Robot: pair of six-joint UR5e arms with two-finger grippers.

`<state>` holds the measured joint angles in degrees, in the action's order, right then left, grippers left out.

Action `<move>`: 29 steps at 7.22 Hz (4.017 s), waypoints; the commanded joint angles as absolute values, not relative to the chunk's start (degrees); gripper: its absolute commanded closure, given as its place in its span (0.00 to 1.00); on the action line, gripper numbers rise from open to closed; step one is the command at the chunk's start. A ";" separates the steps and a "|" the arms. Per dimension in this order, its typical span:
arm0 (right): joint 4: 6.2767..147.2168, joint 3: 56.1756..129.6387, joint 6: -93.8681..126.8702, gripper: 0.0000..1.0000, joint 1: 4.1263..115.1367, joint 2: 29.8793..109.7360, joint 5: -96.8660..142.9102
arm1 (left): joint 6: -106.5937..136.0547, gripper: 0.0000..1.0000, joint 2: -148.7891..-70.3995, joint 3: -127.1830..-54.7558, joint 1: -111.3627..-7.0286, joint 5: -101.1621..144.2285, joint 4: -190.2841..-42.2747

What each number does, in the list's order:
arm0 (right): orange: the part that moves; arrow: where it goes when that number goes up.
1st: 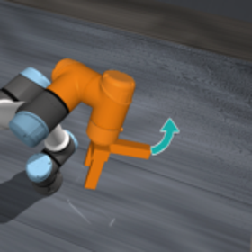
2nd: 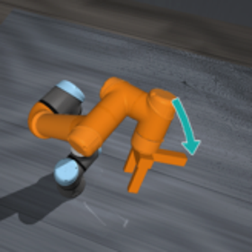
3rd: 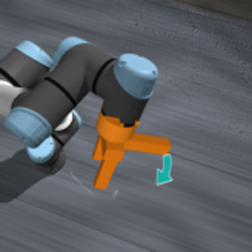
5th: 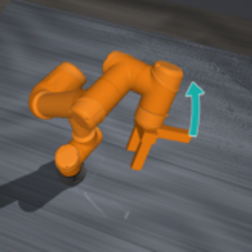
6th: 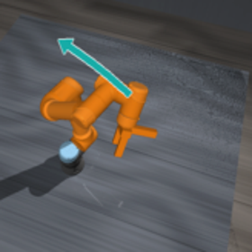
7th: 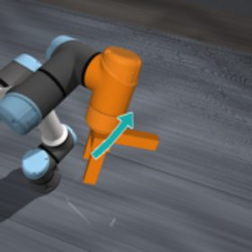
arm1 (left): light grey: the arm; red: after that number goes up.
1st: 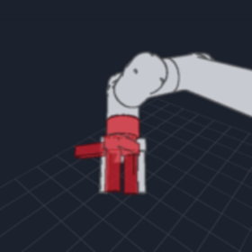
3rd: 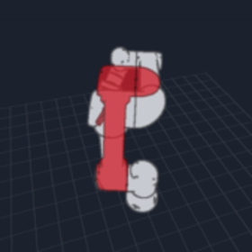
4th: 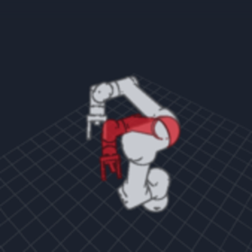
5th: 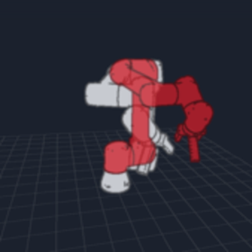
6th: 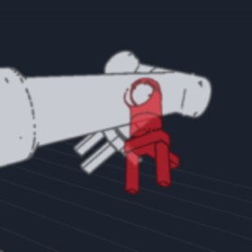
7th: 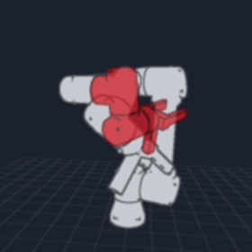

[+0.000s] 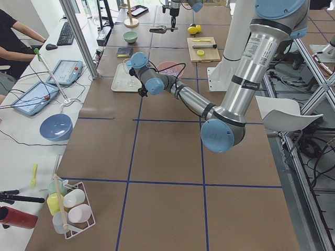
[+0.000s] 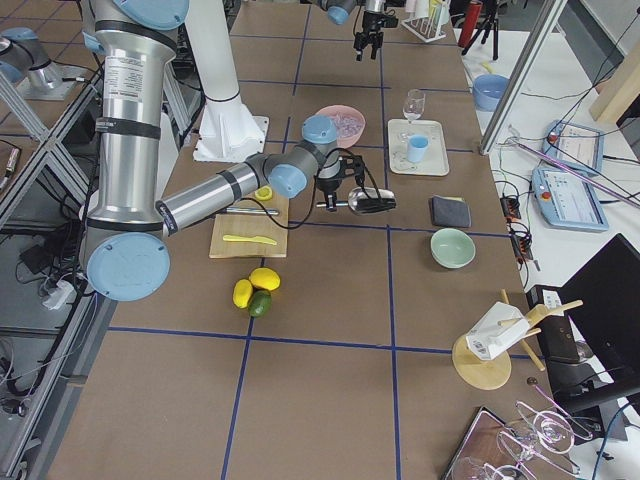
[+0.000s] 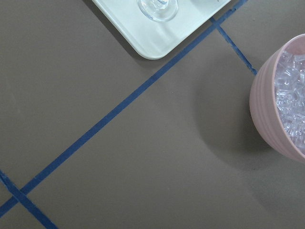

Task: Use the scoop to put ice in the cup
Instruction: 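Grasp the scoop handle with the right gripper and lift it, then carry the scoop toward the pink bowl while the left gripper reaches its rim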

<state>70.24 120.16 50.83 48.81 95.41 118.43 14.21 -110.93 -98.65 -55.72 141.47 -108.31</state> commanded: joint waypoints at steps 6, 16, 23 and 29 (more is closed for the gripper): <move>102.42 120.50 30.69 1.00 47.30 75.54 112.26 | 13.89 0.00 -111.27 -98.35 -54.84 141.50 -108.37; 135.23 122.34 -7.80 1.00 40.52 57.76 104.50 | 6.04 0.00 -113.91 -88.96 -40.27 127.91 -137.69; 145.80 118.85 -13.27 1.00 35.77 47.58 104.07 | -6.86 0.00 -115.57 -84.56 -36.91 128.23 -146.49; 150.38 114.96 -16.61 1.00 35.77 40.44 101.95 | 1.30 0.00 -116.54 -77.71 -36.74 132.63 -160.36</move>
<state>150.24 115.37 -16.49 35.77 41.49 101.99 -1.36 -116.33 -79.98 -36.75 132.74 -155.81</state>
